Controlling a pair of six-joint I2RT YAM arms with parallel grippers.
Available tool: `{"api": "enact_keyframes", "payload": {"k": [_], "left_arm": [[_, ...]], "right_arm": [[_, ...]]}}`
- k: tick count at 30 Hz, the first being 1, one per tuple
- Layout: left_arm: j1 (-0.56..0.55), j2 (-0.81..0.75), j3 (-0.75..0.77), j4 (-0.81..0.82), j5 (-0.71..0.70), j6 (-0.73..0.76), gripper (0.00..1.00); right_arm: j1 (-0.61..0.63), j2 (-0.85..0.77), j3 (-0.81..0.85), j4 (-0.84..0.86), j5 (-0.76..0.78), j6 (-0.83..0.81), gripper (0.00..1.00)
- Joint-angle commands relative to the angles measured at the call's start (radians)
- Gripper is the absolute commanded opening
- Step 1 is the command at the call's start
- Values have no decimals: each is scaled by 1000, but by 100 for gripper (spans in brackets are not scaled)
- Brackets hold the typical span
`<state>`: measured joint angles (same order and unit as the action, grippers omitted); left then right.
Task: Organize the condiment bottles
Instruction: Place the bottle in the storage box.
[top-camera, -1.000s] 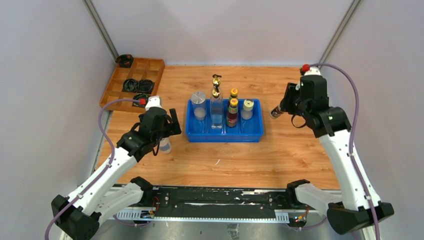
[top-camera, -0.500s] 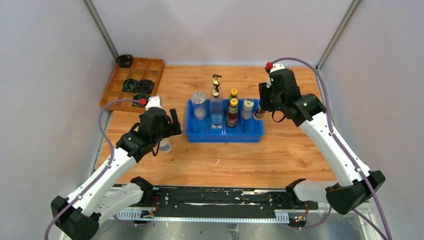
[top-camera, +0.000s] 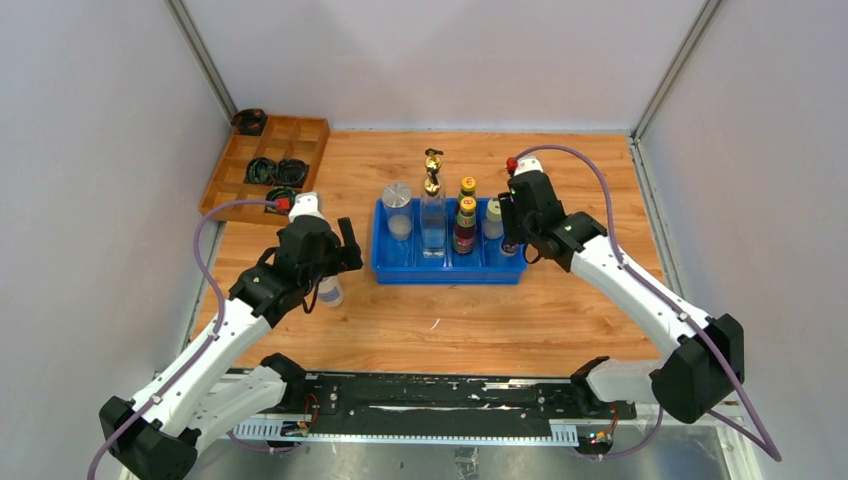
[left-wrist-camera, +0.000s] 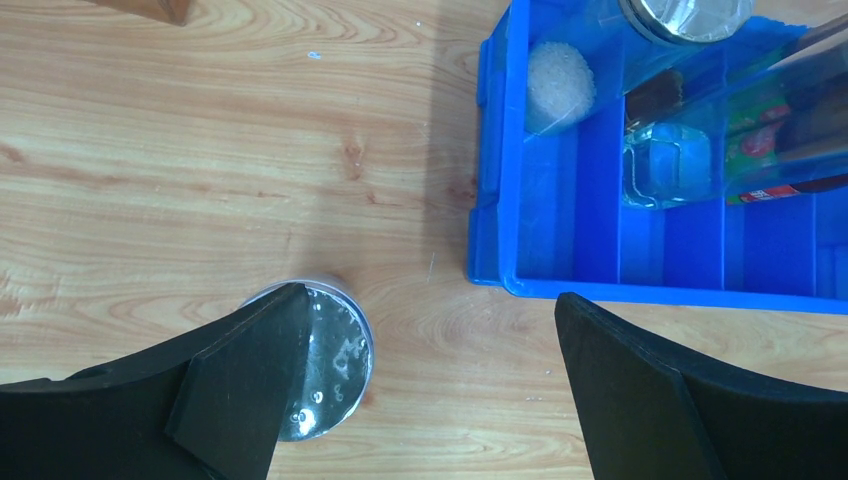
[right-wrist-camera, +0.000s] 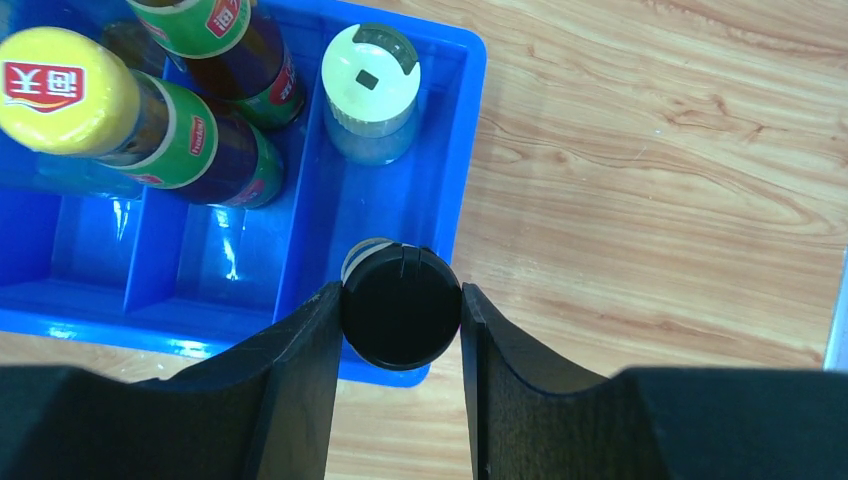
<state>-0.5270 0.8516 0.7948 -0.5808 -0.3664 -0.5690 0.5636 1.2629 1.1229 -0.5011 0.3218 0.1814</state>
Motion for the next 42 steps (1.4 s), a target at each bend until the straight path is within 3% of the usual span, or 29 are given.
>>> {"api": "enact_keyframes", "payload": {"k": [1,22,27,34,42], "left_arm": [[-5,-11,7,-14,-3,-4,100],[-5,-9,24,-29,-17,13,100],[-5,-5,30,-34,-24,16,100],[-5,-1,39,-36,-24,18,100],[-5,4,47,-49,-40,21,100]], "right_arm": [[19,12,-67,164,28,-7,0],[38,228,-94,223,33,9,0],[39,215,-104,224,31,8,6],[40,173,-103,200,15,7,34],[41,70,-105,167,1,-3,55]]}}
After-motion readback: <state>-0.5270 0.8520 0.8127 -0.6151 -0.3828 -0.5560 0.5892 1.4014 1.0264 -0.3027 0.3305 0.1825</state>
